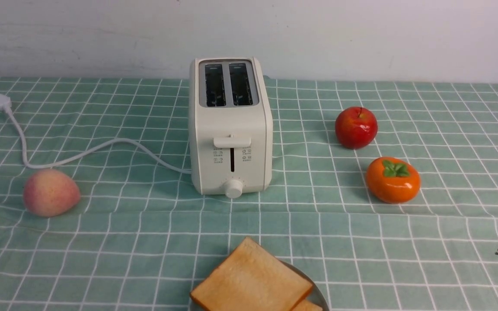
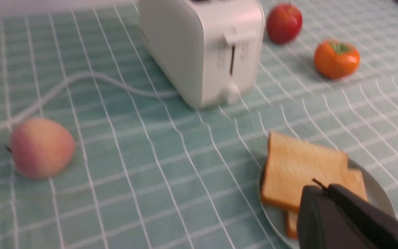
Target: Take toasted bread from bread machine on blue coffee table place on plate.
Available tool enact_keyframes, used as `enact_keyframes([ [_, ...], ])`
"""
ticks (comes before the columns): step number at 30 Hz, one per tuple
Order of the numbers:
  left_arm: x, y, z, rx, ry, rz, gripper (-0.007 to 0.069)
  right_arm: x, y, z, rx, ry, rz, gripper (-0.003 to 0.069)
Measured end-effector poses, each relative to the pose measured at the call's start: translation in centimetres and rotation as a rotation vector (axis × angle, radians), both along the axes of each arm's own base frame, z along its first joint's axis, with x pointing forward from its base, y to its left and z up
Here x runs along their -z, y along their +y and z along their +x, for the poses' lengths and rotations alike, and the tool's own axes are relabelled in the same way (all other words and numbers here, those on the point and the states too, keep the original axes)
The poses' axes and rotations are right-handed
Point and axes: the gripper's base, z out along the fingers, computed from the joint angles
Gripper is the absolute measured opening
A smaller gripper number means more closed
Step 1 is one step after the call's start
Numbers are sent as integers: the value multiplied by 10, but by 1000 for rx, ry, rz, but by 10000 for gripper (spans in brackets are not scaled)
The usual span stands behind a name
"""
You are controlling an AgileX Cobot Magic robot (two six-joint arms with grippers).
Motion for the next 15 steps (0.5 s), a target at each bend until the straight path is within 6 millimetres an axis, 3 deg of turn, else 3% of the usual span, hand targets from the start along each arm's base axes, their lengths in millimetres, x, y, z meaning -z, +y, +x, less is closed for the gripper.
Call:
enact_keyframes([
  [2, 4, 2, 0, -16, -33, 2, -8, 0, 0, 0, 0, 1, 0, 18],
  [8, 47, 9, 8, -118, -58, -23, -3, 0, 0, 0, 0, 1, 0, 26],
  [15, 109, 19, 16, -295, 12, -77, 0, 0, 0, 0, 0, 0, 0, 33],
])
